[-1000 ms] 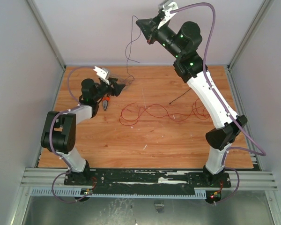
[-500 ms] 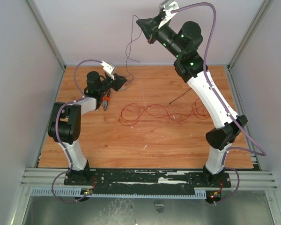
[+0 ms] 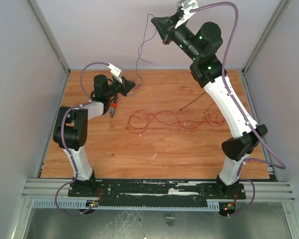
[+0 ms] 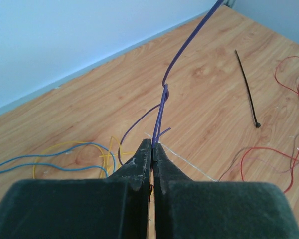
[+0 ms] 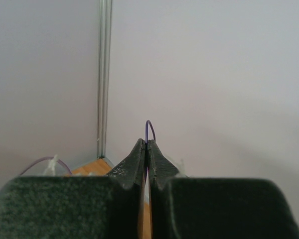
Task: Zip-tie the wires
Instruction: Untie the cable at the center of the board.
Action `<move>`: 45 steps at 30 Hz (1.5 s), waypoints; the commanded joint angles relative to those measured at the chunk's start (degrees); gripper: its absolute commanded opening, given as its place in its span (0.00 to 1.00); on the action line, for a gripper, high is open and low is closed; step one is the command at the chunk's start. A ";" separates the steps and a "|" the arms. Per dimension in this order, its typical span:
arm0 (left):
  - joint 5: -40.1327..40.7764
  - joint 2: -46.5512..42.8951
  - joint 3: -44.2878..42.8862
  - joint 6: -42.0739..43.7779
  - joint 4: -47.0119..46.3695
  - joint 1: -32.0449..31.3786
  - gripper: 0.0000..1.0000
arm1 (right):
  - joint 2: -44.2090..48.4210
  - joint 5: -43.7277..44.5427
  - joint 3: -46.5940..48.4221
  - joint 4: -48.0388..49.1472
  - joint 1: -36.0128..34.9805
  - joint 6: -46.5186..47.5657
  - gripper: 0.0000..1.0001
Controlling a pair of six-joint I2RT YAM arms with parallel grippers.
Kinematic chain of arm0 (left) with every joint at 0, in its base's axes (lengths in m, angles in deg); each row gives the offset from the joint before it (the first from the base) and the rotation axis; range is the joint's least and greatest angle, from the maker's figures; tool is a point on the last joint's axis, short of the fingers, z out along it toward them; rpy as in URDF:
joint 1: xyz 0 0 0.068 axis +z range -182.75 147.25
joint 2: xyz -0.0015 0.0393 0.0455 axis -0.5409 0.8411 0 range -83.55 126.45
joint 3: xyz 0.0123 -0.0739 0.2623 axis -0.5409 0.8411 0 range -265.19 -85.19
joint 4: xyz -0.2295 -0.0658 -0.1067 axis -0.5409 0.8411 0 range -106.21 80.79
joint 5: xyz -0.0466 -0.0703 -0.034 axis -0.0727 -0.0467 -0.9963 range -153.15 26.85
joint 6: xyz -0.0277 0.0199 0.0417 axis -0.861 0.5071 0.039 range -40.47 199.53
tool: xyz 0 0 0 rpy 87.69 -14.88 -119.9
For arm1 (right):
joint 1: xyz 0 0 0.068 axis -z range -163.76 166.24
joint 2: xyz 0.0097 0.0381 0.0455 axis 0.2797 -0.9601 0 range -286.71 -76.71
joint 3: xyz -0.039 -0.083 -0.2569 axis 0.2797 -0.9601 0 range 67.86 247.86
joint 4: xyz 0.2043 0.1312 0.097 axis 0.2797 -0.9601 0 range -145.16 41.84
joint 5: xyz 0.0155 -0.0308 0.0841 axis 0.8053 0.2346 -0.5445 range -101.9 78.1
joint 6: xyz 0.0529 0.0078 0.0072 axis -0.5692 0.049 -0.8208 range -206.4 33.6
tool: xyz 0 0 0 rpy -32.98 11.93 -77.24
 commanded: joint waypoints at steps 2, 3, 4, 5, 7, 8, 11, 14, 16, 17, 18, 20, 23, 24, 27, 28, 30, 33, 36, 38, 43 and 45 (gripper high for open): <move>7.92 -3.93 -1.24 -4.02 2.18 1.71 0.00 | 2.76 1.45 -0.96 -0.02 2.97 -1.01 0.00; 9.15 -4.69 -1.24 -4.73 3.24 2.51 0.00 | 2.97 1.71 -0.96 -0.37 4.05 -1.36 0.00; 10.47 -5.45 -1.08 -5.51 4.07 3.43 0.00 | 3.27 1.74 -1.03 -0.57 5.21 -2.06 0.00; 11.87 -6.07 -0.77 -6.46 4.77 4.45 0.00 | 3.63 1.70 -1.16 -0.70 7.11 -2.72 0.00; 14.18 -6.75 -0.02 -8.82 4.98 6.84 0.00 | 4.76 2.48 -1.73 -0.73 9.90 -3.30 0.00; 15.46 -6.71 0.17 -10.78 4.86 8.20 0.00 | 5.51 3.00 -2.19 -0.61 11.29 -3.54 0.00; 16.52 -5.79 -0.45 -18.63 4.32 13.53 0.00 | 8.35 4.38 -5.28 0.29 15.50 -4.55 0.00; 16.20 -5.08 -0.80 -27.11 2.13 18.96 0.00 | 11.29 6.44 -8.59 0.82 19.46 -5.09 0.00; 16.19 -4.92 -2.16 -28.93 2.45 20.98 0.00 | 13.25 8.59 -10.94 0.90 21.75 -5.28 0.00; 16.16 -4.89 -2.96 -29.02 3.32 21.63 0.00 | 14.15 9.50 -12.25 0.93 22.97 -5.40 0.00; 16.27 -4.92 -4.02 -28.64 4.58 22.14 0.00 | 15.21 10.59 -13.62 1.02 24.12 -5.71 0.00; 16.70 -5.11 -6.21 -27.41 7.70 22.79 0.00 | 17.28 12.17 -16.30 1.39 26.78 -6.93 0.00; 17.07 -5.03 -8.96 -26.43 11.74 23.66 0.00 | 19.32 11.81 -20.11 2.13 30.92 -9.29 0.00; 17.27 -5.03 -9.52 -26.33 12.57 23.93 0.00 | 19.87 11.64 -21.14 2.24 32.14 -9.86 0.00; 17.83 -4.98 -10.49 -26.26 14.43 24.81 0.00 | 20.86 10.60 -23.63 1.96 35.24 -11.18 0.00; 17.87 -4.93 -10.56 -26.21 14.58 25.01 0.00 | 21.21 9.85 -24.63 2.29 36.34 -11.71 0.00; 18.00 -4.80 -10.77 -26.17 15.50 25.48 0.00 | 21.70 9.53 -26.12 2.31 37.48 -11.95 0.00; 17.80 -4.38 -11.00 -26.15 16.63 26.10 0.00 | 21.87 9.12 -28.09 2.20 39.20 -12.83 0.00; 17.28 -4.01 -10.43 -25.87 17.10 26.10 0.00 | 21.85 7.72 -29.45 2.29 40.26 -13.56 0.00; 16.14 -3.64 -9.54 -26.47 16.37 26.08 0.00 | 22.06 4.95 -30.59 3.96 40.27 -14.23 0.00; 10.63 -1.30 -8.38 -29.10 14.24 26.05 0.00 | 21.41 -6.27 -31.57 8.80 40.28 -17.61 0.00; 8.30 -0.56 -7.56 -30.10 13.48 25.77 0.00 | 20.82 -10.93 -31.49 10.38 40.24 -19.30 0.00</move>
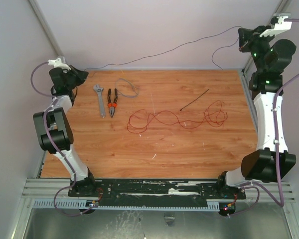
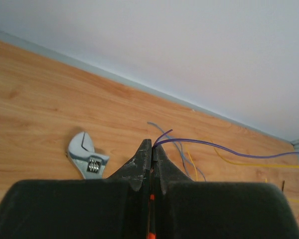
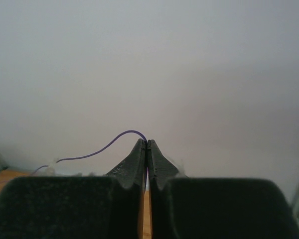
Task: Zip-tie the wires
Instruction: Untie the cable at the center of the board.
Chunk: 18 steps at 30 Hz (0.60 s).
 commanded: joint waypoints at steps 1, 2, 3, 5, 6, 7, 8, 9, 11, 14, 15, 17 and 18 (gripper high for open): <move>-5.70 2.52 2.38 -2.71 -2.49 0.12 0.00 | 0.19 -12.46 0.21 7.18 0.42 -5.06 0.00; -6.00 2.60 3.15 -2.86 -2.84 -0.21 0.00 | -0.15 -15.19 0.19 8.03 0.27 -5.95 0.00; -5.98 2.70 3.85 -2.81 -2.89 -0.65 0.00 | -0.38 -16.53 0.26 8.65 0.13 -6.59 0.00; -5.96 3.14 4.96 -2.79 -2.70 -1.46 0.05 | -0.87 -18.04 0.84 8.72 -0.51 -6.98 0.00; -5.92 3.41 5.29 -2.94 -2.49 -1.87 0.13 | -1.03 -18.28 1.26 8.36 -0.73 -6.73 0.00; -5.88 3.76 5.52 -3.23 -2.13 -2.03 0.22 | -1.18 -18.04 1.75 7.72 -1.01 -6.39 0.00; -5.88 4.02 5.49 -3.59 -1.48 -2.12 0.33 | -1.42 -17.62 2.27 6.95 -1.17 -5.97 0.00; -5.62 4.09 5.33 -3.91 -0.74 -2.12 0.44 | -1.60 -17.47 2.65 6.48 -1.35 -5.66 0.00; -4.05 3.54 5.09 -3.23 0.88 -2.17 0.57 | -2.05 -17.47 3.54 5.67 -1.47 -5.32 0.00; -0.83 1.48 3.80 -0.10 4.96 -2.50 0.74 | -3.03 -17.32 5.09 3.85 -1.72 -4.02 0.00; 0.09 0.63 3.32 1.27 6.29 -3.00 0.75 | -3.30 -17.33 5.50 3.59 -1.68 -3.65 0.00; 0.70 -1.07 2.39 3.47 8.43 -3.99 0.76 | -3.74 -17.40 5.62 3.75 -1.82 -3.85 0.00; 0.60 -1.73 2.10 4.19 9.01 -4.82 0.76 | -3.97 -17.54 5.69 4.00 -2.00 -4.07 0.00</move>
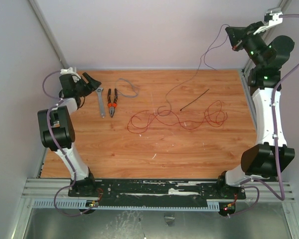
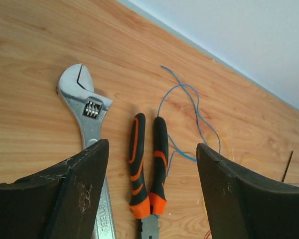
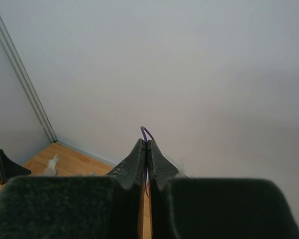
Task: Zip-tie the wires
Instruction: Untie the cable at the center of the board.
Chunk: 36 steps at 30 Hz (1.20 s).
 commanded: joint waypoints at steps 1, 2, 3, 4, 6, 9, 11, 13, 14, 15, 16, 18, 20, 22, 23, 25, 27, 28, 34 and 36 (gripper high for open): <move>1.80 -5.46 -3.03 5.47 4.36 -2.97 0.76 | -0.85 -1.23 2.39 -0.36 -1.07 0.33 0.00; 1.61 -6.01 -3.44 6.08 5.06 -4.06 0.76 | -1.08 -1.23 2.60 -0.23 -1.26 0.19 0.00; 1.43 -6.44 -3.79 6.81 5.75 -5.54 0.76 | -1.25 -1.24 2.81 -0.14 -1.42 0.12 0.00; 1.49 -6.56 -4.37 7.73 6.57 -7.14 0.76 | -1.46 -1.25 3.18 -0.04 -1.68 0.08 0.00; 1.66 -6.21 -5.36 9.21 7.74 -11.40 0.77 | -2.08 -1.40 4.32 -0.10 -2.03 -0.13 0.00; 2.87 -3.88 -7.58 10.37 9.31 -17.31 0.78 | -2.91 -1.86 5.80 -0.48 -2.62 -0.44 0.00; 4.64 -0.36 -10.81 10.41 12.86 -20.46 0.78 | -2.84 -1.71 5.84 -0.45 -2.80 -0.45 0.00; 5.89 3.49 -14.40 10.59 17.63 -23.00 0.77 | -2.40 -1.21 5.44 -0.46 -2.85 -0.18 0.00; 6.58 5.07 -15.66 10.68 19.28 -24.17 0.77 | -2.20 -0.90 5.26 -0.58 -2.81 0.07 0.00; 7.36 6.42 -16.36 10.78 20.40 -25.49 0.77 | -2.03 -0.61 5.00 -0.63 -2.84 0.27 0.00; 8.20 7.43 -16.63 10.71 21.13 -26.70 0.76 | -1.87 -0.46 4.74 -0.56 -2.80 0.44 0.00; 10.23 8.80 -16.53 10.58 21.79 -28.84 0.76 | -1.74 -0.18 4.34 -0.57 -2.82 0.67 0.00; 11.69 9.86 -16.14 10.19 22.20 -30.41 0.75 | -1.71 -0.17 4.09 -0.48 -2.82 0.69 0.00; 11.83 10.63 -15.66 9.66 22.17 -31.34 0.75 | -1.68 -0.24 3.89 -0.34 -2.78 0.62 0.00; 11.81 10.98 -15.54 9.40 22.17 -31.66 0.74 | -1.66 -0.17 3.77 -0.34 -2.83 0.60 0.00; 11.75 11.73 -15.57 9.36 21.92 -32.50 0.73 | -1.59 -0.20 3.48 -0.14 -2.79 0.68 0.00; 11.69 12.41 -15.76 9.02 21.40 -33.13 0.72 | -1.47 -0.03 3.17 -0.04 -2.83 0.69 0.00; 11.61 12.78 -15.90 8.77 21.05 -33.35 0.72 | -1.33 0.04 2.89 0.05 -2.81 0.69 0.00; 12.00 15.48 -17.90 7.40 19.53 -33.78 0.62 | -0.83 0.20 2.06 0.41 -2.78 0.60 0.00; 12.17 16.60 -19.00 7.03 19.22 -33.78 0.58 | -0.65 0.29 2.02 0.46 -2.81 0.52 0.00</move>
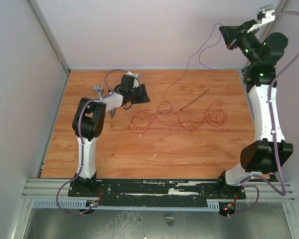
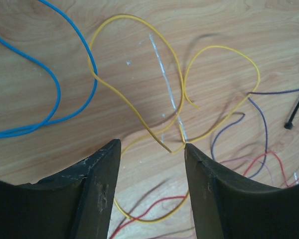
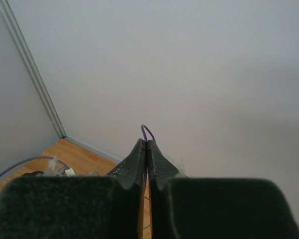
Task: Zip-tie the wires
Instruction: Untie the cable at the center of the board.
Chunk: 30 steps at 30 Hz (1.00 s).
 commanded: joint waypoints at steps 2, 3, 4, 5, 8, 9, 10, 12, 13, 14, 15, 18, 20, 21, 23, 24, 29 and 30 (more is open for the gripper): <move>1.11 3.54 -4.00 -1.27 -2.63 -0.25 0.50 | 2.15 0.70 -0.41 1.28 -0.35 -0.02 0.00; 1.07 3.82 -4.51 -1.34 -3.09 -0.25 0.43 | 2.17 0.72 -0.33 1.35 -0.32 -0.13 0.00; 0.75 3.85 -4.90 -1.29 -3.68 -0.25 0.35 | 2.30 0.70 -0.25 1.43 -0.33 -0.14 0.00; 0.46 3.66 -5.21 -1.31 -4.22 -0.25 0.28 | 2.37 0.70 -0.12 1.38 -0.40 -0.10 0.00; -0.14 1.66 -5.55 -1.31 -5.17 -0.25 0.07 | 2.31 1.30 0.86 0.47 -0.36 0.69 0.00; 0.17 0.47 -5.55 -1.30 -5.18 -0.13 0.00 | 2.34 1.60 1.09 0.26 -0.31 0.95 0.00; 0.56 -0.87 -5.51 -1.27 -5.19 0.03 0.00 | 2.36 1.91 1.24 0.14 -0.35 1.22 0.00; 1.06 -3.84 -5.19 -1.05 -5.04 1.06 0.00 | 2.31 2.86 1.41 -0.51 -0.28 1.86 0.00; 1.45 -5.39 -4.90 -1.05 -4.87 1.86 0.00 | 2.27 3.44 1.62 -1.08 -0.24 2.19 0.00; 1.82 -7.28 -4.41 -1.05 -4.76 2.76 0.00 | 2.19 3.89 1.83 -1.63 -0.18 2.49 0.00; 2.06 -9.14 -3.96 -1.17 -4.83 3.95 0.00 | 2.18 4.09 1.95 -1.97 -0.19 2.71 0.00; 3.09 -15.26 -1.95 -1.25 -5.06 7.64 0.00 | 2.48 4.20 1.54 -1.55 -0.12 2.39 0.00; 3.77 -18.31 -0.50 -1.06 -5.35 9.78 0.00 | 2.44 3.93 1.28 -1.17 -0.15 2.01 0.00; 4.09 -19.45 0.53 -0.86 -5.36 10.71 0.00 | 2.37 3.77 1.18 -1.07 -0.18 1.83 0.00; 4.50 -21.29 2.29 -0.33 -5.36 12.28 0.00 | 2.35 3.62 1.10 -0.97 -0.18 1.52 0.00; 4.68 -21.78 3.22 -0.21 -5.36 12.91 0.00 | 2.43 3.54 1.04 -0.77 -0.10 1.45 0.00; 5.90 -22.84 6.65 -0.41 -5.45 18.57 0.00 | 2.85 7.37 2.64 -5.18 0.02 4.73 0.00; 5.10 -22.87 6.96 -0.75 -5.59 20.31 0.00 | 3.17 8.80 2.74 -5.98 0.21 5.64 0.00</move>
